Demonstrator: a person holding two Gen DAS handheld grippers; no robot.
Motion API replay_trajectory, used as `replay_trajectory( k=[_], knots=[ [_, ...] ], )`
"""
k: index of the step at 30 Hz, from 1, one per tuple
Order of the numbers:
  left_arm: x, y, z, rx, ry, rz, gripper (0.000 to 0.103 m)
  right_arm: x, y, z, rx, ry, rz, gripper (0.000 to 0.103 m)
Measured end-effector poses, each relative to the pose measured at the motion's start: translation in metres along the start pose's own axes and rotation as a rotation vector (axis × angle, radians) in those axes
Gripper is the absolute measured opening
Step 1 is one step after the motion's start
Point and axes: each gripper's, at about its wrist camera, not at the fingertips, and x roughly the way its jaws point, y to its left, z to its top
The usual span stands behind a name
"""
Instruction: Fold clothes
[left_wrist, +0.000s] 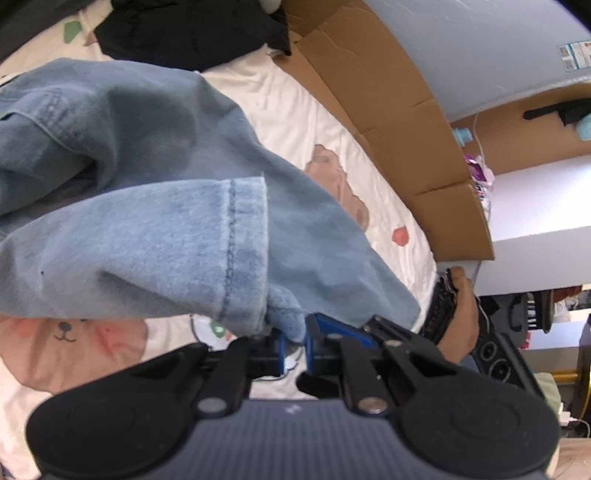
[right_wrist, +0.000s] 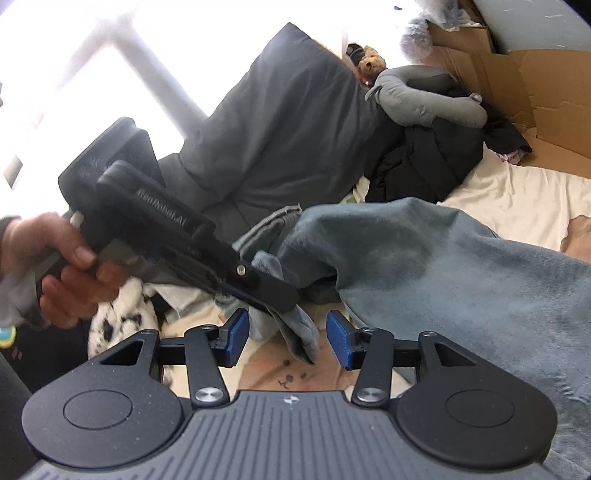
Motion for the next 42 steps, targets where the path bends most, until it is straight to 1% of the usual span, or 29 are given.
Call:
replay_trajectory(
  k=[1, 2, 3, 5, 7, 9, 12, 15, 16, 17, 19, 20, 23, 25, 29, 31, 35, 37, 40, 42],
  knots=[
    [0.003, -0.004, 0.0, 0.006, 0.008, -0.022, 0.01, 0.0, 0.0, 0.001, 0.01, -0.002, 0.011, 0.054],
    [0.006, -0.007, 0.0, 0.012, 0.017, -0.043, 0.007, 0.001, 0.0, 0.001, 0.01, -0.001, 0.018, 0.054],
    [0.009, -0.012, -0.001, 0.021, 0.027, -0.075, 0.0, 0.002, 0.002, 0.001, 0.001, 0.001, 0.013, 0.054],
    [0.019, -0.031, -0.005, 0.06, 0.06, -0.179, 0.0, 0.004, 0.003, 0.0, -0.014, 0.001, -0.014, 0.053],
    [0.029, -0.056, -0.011, 0.143, 0.085, -0.201, 0.0, 0.006, 0.0, -0.002, -0.024, 0.002, -0.05, 0.053],
    [0.031, -0.061, -0.01, 0.156, 0.079, -0.208, 0.0, 0.007, -0.007, -0.006, -0.009, 0.017, -0.073, 0.052],
    [0.022, -0.043, -0.004, 0.117, 0.041, -0.158, 0.0, 0.007, -0.016, -0.014, 0.015, 0.037, -0.093, 0.052],
    [0.014, -0.015, -0.002, 0.063, 0.006, -0.058, 0.0, 0.011, -0.025, -0.024, 0.032, 0.064, -0.122, 0.052],
    [0.012, -0.006, -0.001, 0.045, -0.006, -0.024, 0.002, 0.014, -0.029, -0.026, 0.042, 0.072, -0.132, 0.052],
    [0.01, 0.003, -0.001, 0.026, -0.019, 0.005, 0.005, 0.016, -0.033, -0.028, 0.048, 0.079, -0.144, 0.053],
    [0.007, 0.018, -0.002, -0.011, -0.041, 0.035, 0.018, 0.021, -0.039, -0.033, 0.059, 0.09, -0.162, 0.053],
    [0.005, 0.026, -0.003, -0.028, -0.052, 0.052, 0.02, 0.023, -0.042, -0.036, 0.065, 0.095, -0.171, 0.054],
    [0.003, 0.045, -0.004, -0.06, -0.067, 0.09, 0.033, 0.034, -0.052, -0.041, 0.08, 0.107, -0.183, 0.056],
    [-0.002, 0.058, -0.004, -0.081, -0.083, 0.119, 0.05, 0.041, -0.059, -0.043, 0.087, 0.115, -0.188, 0.056],
    [-0.012, 0.084, 0.0, -0.119, -0.114, 0.181, 0.054, 0.061, -0.073, -0.044, 0.091, 0.15, -0.198, 0.056],
    [-0.013, 0.097, 0.001, -0.132, -0.121, 0.215, 0.061, 0.071, -0.08, -0.047, 0.085, 0.171, -0.203, 0.056],
    [-0.016, 0.123, 0.003, -0.167, -0.132, 0.282, 0.065, 0.091, -0.092, -0.06, 0.122, 0.225, -0.207, 0.056],
    [-0.016, 0.137, 0.003, -0.205, -0.138, 0.294, 0.074, 0.099, -0.097, -0.067, 0.143, 0.255, -0.217, 0.056],
    [-0.017, 0.155, 0.001, -0.253, -0.155, 0.311, 0.074, 0.108, -0.102, -0.074, 0.165, 0.288, -0.226, 0.056],
    [-0.018, 0.165, -0.001, -0.276, -0.158, 0.326, 0.074, 0.109, -0.106, -0.076, 0.183, 0.285, -0.222, 0.055]
  ],
)
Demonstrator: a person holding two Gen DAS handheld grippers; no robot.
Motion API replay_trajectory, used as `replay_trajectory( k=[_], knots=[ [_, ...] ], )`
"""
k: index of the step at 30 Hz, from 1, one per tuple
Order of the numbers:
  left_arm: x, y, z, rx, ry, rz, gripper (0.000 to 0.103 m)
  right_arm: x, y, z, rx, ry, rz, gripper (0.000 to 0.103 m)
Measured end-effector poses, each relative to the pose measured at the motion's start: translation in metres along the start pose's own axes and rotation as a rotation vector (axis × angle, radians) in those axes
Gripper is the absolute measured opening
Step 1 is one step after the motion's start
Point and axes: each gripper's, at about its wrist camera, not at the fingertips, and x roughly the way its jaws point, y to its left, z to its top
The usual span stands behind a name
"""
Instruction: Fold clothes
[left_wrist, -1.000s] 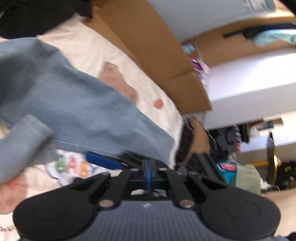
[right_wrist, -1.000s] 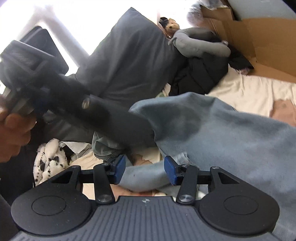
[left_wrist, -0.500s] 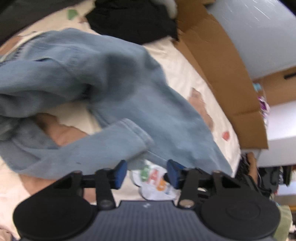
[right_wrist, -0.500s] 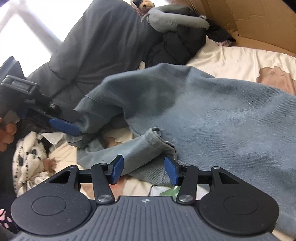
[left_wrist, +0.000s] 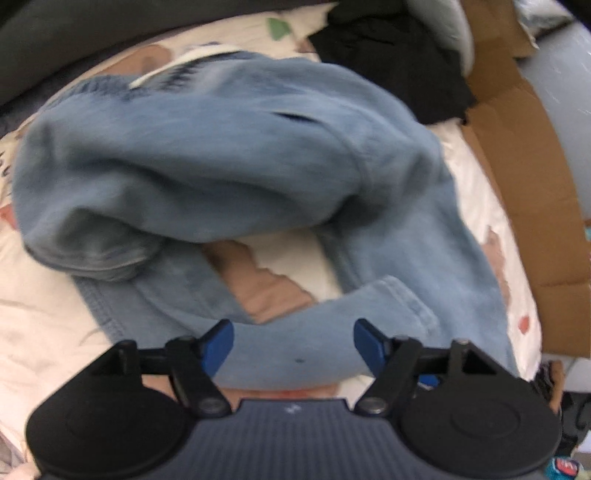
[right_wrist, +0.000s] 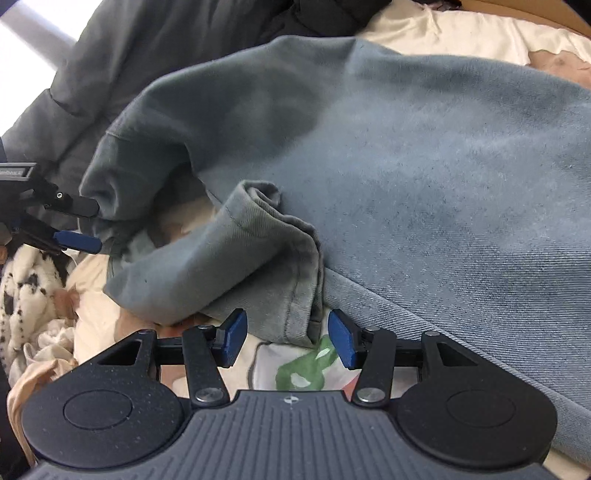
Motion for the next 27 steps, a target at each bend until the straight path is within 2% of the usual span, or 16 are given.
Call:
replay_trajectory(
  k=[2, 5, 10, 11, 14, 16, 20, 23, 27],
  knots=[
    [0.001, 0.008, 0.001, -0.012, 0.001, 0.009, 0.074, 0.002, -0.005, -0.001, 0.028, -0.003, 0.011, 0.055],
    [0.0, 0.015, 0.003, -0.002, -0.005, 0.052, 0.075, 0.004, -0.017, -0.001, 0.148, -0.029, 0.059, 0.056],
    [-0.007, 0.029, 0.011, -0.043, -0.037, 0.066, 0.076, 0.009, -0.022, -0.004, 0.175, -0.05, 0.112, 0.055],
    [-0.008, 0.031, 0.012, -0.046, -0.04, 0.071, 0.076, 0.011, -0.021, -0.004, 0.169, -0.047, 0.118, 0.051],
    [-0.012, 0.032, 0.016, -0.028, -0.039, 0.097, 0.076, 0.017, -0.016, -0.003, 0.137, -0.033, 0.106, 0.029],
    [-0.018, 0.032, 0.019, -0.01, -0.047, 0.122, 0.076, 0.019, -0.015, -0.002, 0.138, -0.029, 0.11, 0.025],
    [-0.029, 0.038, 0.027, -0.018, -0.066, 0.148, 0.078, 0.017, -0.016, -0.003, 0.14, -0.041, 0.125, 0.024],
    [-0.035, 0.044, 0.032, -0.025, -0.079, 0.172, 0.084, 0.017, -0.017, -0.003, 0.155, -0.053, 0.137, 0.028],
    [-0.041, 0.051, 0.037, -0.033, -0.099, 0.206, 0.084, 0.023, -0.017, 0.004, 0.13, -0.043, 0.124, 0.04]
  ],
)
